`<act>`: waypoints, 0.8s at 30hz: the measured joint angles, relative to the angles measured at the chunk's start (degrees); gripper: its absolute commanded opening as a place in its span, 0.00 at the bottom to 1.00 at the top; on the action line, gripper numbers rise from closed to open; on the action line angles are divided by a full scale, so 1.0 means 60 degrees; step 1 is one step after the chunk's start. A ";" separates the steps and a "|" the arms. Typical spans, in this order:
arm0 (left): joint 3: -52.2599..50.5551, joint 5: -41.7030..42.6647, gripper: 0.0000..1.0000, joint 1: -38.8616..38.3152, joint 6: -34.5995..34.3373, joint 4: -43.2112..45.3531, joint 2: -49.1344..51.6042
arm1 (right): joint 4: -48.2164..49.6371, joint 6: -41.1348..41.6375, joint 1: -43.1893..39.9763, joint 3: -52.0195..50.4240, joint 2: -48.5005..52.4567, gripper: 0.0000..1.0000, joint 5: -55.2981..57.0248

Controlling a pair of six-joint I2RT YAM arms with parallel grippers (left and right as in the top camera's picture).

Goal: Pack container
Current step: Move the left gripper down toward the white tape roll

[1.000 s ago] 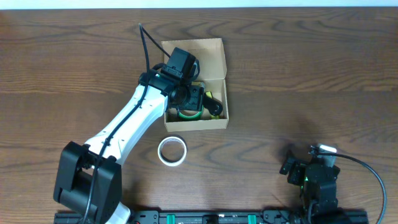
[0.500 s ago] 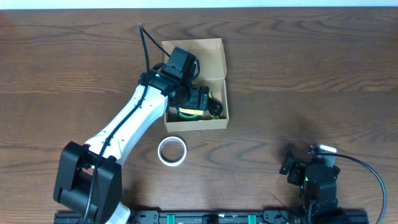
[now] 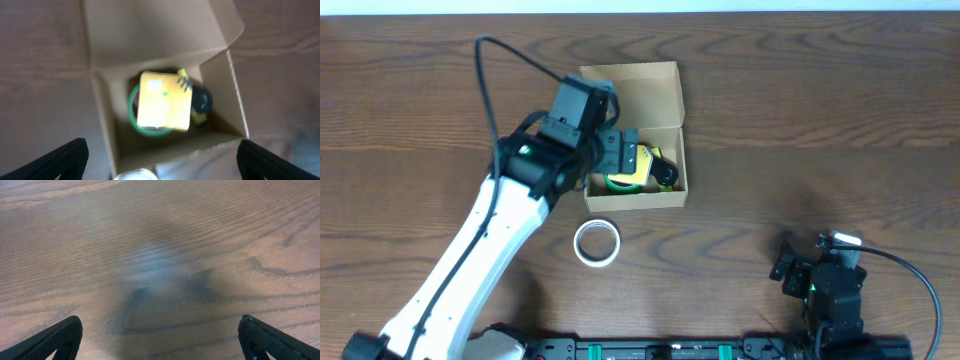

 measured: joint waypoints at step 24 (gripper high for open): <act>-0.5220 0.0914 0.96 -0.1402 -0.2262 0.1734 -0.2521 | 0.0000 0.0000 0.0000 0.0000 0.0000 0.99 0.0000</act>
